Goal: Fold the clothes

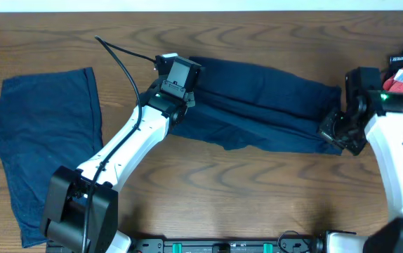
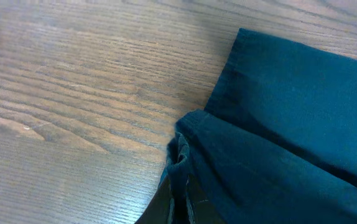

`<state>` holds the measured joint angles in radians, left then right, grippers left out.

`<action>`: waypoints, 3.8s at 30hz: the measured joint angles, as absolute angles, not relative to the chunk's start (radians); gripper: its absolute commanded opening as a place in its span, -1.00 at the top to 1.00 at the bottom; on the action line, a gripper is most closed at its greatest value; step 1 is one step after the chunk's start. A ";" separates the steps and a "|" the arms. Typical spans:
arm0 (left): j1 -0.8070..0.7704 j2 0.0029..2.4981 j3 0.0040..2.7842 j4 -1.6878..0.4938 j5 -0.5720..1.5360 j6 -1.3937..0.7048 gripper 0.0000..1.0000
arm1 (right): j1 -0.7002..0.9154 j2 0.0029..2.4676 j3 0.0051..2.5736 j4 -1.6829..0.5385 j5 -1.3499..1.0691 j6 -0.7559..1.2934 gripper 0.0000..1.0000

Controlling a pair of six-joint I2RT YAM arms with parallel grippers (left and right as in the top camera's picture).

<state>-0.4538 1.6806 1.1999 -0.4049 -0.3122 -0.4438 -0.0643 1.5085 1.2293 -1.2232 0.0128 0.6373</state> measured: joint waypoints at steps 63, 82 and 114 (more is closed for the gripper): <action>-0.456 1.871 1.200 0.005 -0.253 -0.361 0.88 | -0.134 1.971 1.653 -1.019 0.114 0.356 0.42; -0.453 1.871 1.200 0.027 -0.253 -0.361 0.88 | 0.009 1.990 1.664 -0.747 0.154 0.351 -0.98; -0.406 1.915 1.200 0.038 -0.253 -0.290 -0.96 | -0.033 1.990 2.143 -1.285 0.130 0.273 -0.99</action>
